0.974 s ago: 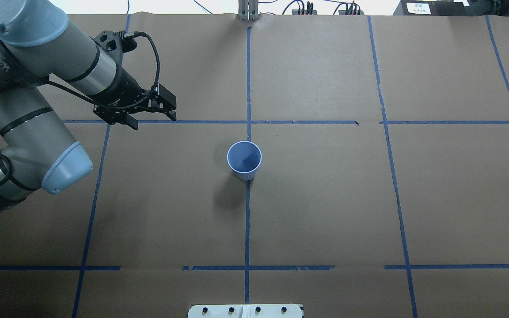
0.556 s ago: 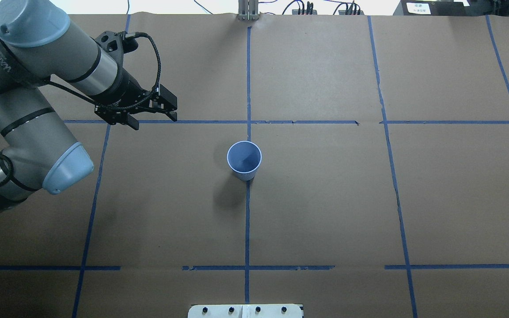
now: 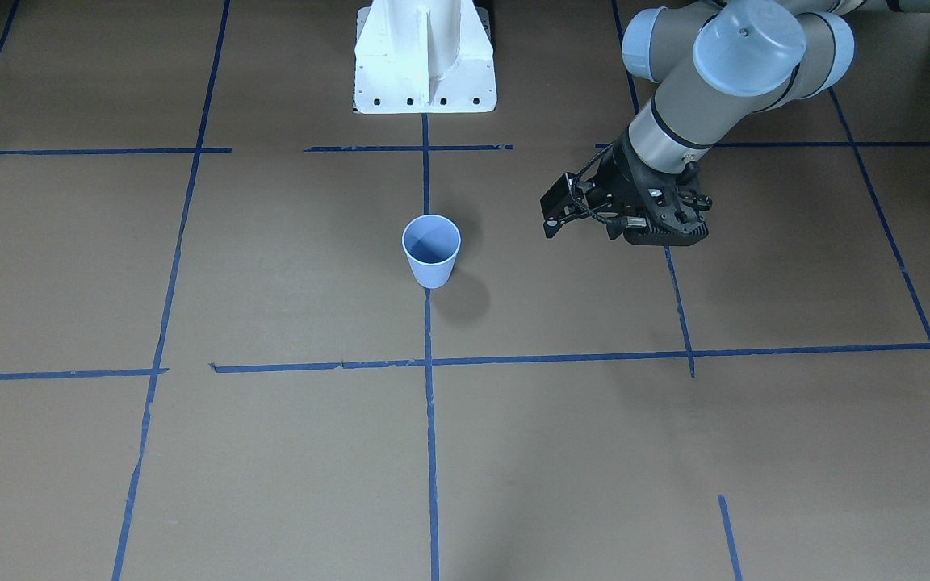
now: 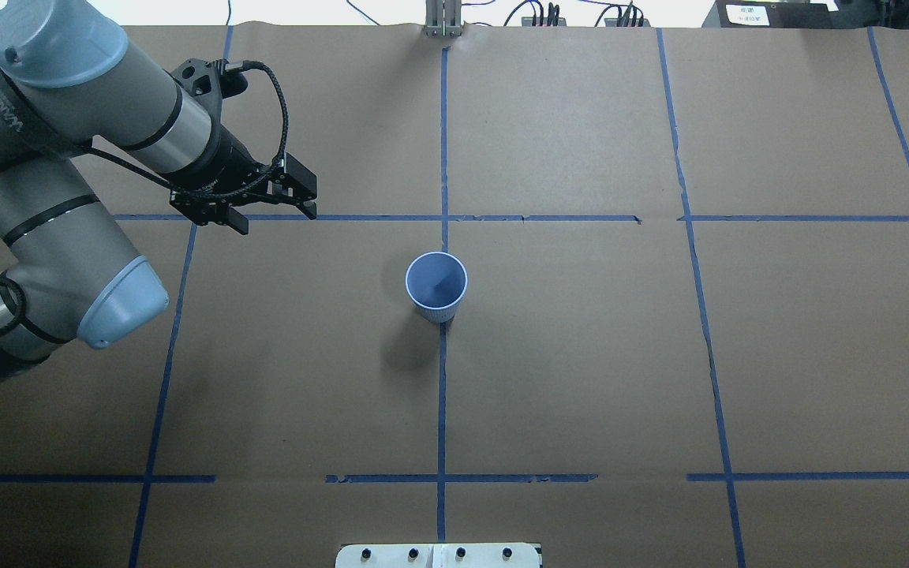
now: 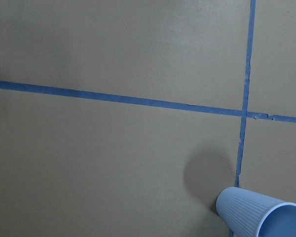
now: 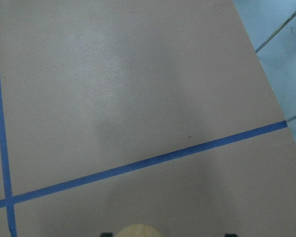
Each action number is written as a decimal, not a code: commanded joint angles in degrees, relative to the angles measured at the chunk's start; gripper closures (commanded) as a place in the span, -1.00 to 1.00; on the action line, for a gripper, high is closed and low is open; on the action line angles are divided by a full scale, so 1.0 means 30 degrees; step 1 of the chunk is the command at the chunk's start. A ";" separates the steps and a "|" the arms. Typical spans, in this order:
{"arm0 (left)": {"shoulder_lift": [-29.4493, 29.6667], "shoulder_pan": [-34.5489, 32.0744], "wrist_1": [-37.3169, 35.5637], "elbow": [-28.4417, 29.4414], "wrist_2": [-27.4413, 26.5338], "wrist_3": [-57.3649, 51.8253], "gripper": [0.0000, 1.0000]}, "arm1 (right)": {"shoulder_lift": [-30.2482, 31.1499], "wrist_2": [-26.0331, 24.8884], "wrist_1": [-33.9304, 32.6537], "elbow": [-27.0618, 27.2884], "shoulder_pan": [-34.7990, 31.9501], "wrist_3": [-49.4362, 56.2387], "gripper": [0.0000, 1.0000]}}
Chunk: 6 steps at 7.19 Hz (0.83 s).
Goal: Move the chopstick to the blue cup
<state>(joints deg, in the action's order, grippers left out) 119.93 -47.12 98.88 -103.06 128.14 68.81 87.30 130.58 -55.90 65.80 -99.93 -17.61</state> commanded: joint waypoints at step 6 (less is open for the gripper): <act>0.0073 0.0209 0.0000 0.0223 -0.0058 0.0148 -1.00 | -0.0357 0.0182 -0.0143 0.1553 -0.0057 0.0068 1.00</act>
<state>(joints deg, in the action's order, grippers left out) 120.14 -46.56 98.88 -102.46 127.96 69.23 86.76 130.75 -55.96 67.98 -99.98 -17.52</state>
